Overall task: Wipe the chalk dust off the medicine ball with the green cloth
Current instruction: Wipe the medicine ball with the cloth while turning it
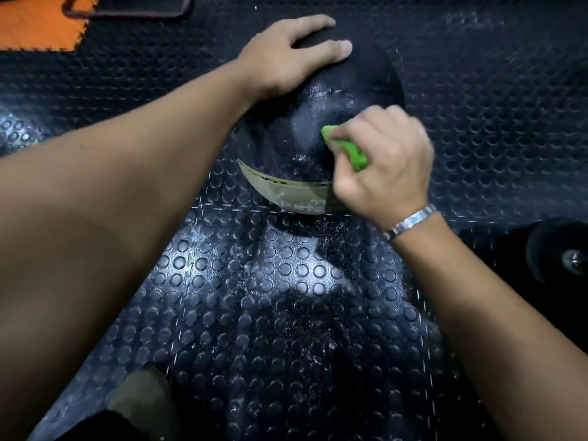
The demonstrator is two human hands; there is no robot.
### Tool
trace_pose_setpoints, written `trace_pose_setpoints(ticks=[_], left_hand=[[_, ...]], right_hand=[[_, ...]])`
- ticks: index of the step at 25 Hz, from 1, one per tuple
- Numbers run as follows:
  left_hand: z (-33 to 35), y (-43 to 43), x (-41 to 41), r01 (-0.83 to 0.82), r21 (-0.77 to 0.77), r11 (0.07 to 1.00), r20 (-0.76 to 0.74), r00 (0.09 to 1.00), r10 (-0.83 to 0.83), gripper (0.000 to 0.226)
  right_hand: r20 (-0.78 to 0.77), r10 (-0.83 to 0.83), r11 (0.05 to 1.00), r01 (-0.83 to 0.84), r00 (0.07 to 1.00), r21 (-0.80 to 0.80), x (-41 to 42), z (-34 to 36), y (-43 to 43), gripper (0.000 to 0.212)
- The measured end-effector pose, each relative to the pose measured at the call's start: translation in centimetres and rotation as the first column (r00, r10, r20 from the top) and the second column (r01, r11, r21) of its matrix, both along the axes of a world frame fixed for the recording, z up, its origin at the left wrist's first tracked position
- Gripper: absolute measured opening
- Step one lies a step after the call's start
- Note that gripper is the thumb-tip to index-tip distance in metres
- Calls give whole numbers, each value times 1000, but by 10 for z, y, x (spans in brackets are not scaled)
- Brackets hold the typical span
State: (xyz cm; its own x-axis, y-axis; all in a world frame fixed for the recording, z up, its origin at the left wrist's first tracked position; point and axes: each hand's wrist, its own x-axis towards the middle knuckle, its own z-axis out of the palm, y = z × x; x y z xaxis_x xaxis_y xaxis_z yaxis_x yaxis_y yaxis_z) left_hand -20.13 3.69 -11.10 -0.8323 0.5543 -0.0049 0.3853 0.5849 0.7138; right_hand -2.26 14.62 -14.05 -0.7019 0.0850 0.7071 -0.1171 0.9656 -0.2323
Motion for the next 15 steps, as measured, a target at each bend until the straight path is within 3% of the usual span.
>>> trace_pose_setpoints(ticks=[3,5,8,11,15], left_hand=[[-1,4,2,10,-9,1000,8,1000,-10,87],[1,4,3,9,-6,1000,31,999,-9,97],[0,-2,6,30,-43,999,47,998,-28,85],[4,1,12,21,-89,996,33,999,-18,78],[7,-2,16,7,-120,993,60,998,0,83]], right_hand=[[-2,-127,985,126,992,-116,-21,19,1,4],[25,-99,995,99,995,-18,-17,17,-18,4],[57,-43,998,40,997,58,8,6,-14,2],[47,-214,973,217,976,-73,-10,20,-19,5],[86,-47,994,38,995,100,15,2,-40,7]])
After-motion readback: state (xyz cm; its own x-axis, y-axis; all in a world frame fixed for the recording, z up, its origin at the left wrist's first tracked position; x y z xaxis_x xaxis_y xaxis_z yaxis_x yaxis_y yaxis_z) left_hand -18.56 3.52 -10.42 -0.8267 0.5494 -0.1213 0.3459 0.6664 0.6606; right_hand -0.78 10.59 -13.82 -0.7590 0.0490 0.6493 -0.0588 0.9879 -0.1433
